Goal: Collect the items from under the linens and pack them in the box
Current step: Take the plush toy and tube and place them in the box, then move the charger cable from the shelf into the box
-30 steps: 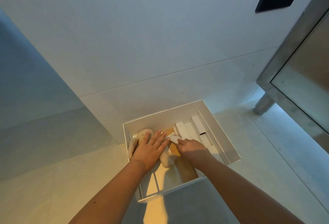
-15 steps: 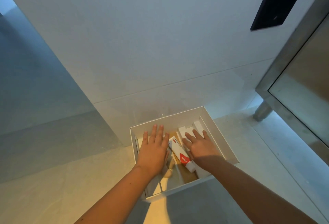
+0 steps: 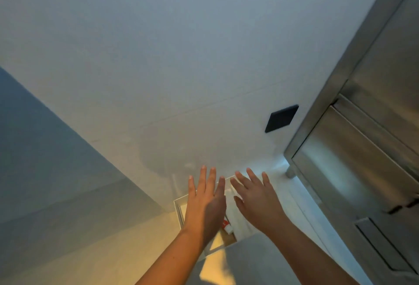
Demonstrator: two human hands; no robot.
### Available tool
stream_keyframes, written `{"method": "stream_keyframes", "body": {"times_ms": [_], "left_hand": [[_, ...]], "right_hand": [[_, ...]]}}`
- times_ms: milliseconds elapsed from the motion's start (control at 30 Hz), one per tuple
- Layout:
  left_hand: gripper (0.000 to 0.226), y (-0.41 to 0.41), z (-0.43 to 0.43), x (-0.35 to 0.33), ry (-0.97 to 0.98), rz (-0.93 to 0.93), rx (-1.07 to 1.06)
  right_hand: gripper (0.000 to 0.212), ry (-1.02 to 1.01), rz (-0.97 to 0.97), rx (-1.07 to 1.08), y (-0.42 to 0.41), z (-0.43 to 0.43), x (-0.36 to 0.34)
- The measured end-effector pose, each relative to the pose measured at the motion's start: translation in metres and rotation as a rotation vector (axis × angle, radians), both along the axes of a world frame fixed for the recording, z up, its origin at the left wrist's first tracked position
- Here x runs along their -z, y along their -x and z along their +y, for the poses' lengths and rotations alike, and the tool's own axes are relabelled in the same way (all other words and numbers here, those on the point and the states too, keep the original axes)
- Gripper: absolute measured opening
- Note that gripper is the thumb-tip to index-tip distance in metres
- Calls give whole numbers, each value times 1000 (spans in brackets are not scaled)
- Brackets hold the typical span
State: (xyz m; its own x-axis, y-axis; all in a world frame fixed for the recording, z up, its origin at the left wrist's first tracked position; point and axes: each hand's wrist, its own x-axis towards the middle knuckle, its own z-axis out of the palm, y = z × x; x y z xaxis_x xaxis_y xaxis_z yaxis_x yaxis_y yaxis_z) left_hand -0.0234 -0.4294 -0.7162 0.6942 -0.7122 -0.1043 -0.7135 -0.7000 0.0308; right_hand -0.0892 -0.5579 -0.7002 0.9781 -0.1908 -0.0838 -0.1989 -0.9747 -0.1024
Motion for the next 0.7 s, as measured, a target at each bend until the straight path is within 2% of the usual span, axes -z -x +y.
{"method": "stream_keyframes", "body": {"times_ms": [100,200,367,600,700], "left_hand": [[58,6,-13,-86,44,-35,-31],[50,14,-23,-162,225,-114,-44],[53,26,-39,-280,291,2,-111],[54,70,-40,-403,503,-6,-92],[55,85,-34,-434,501,39,-42]], "right_hand": [[48,-34,-34,38,7,-10,-74],[47,-58,-141,78,17,-20,-150],[57,-63,-129,117,31,-40,-264],[57,-76,-224,150,76,-49,-412],[52,-73,-308,185,99,-37,-454]]}}
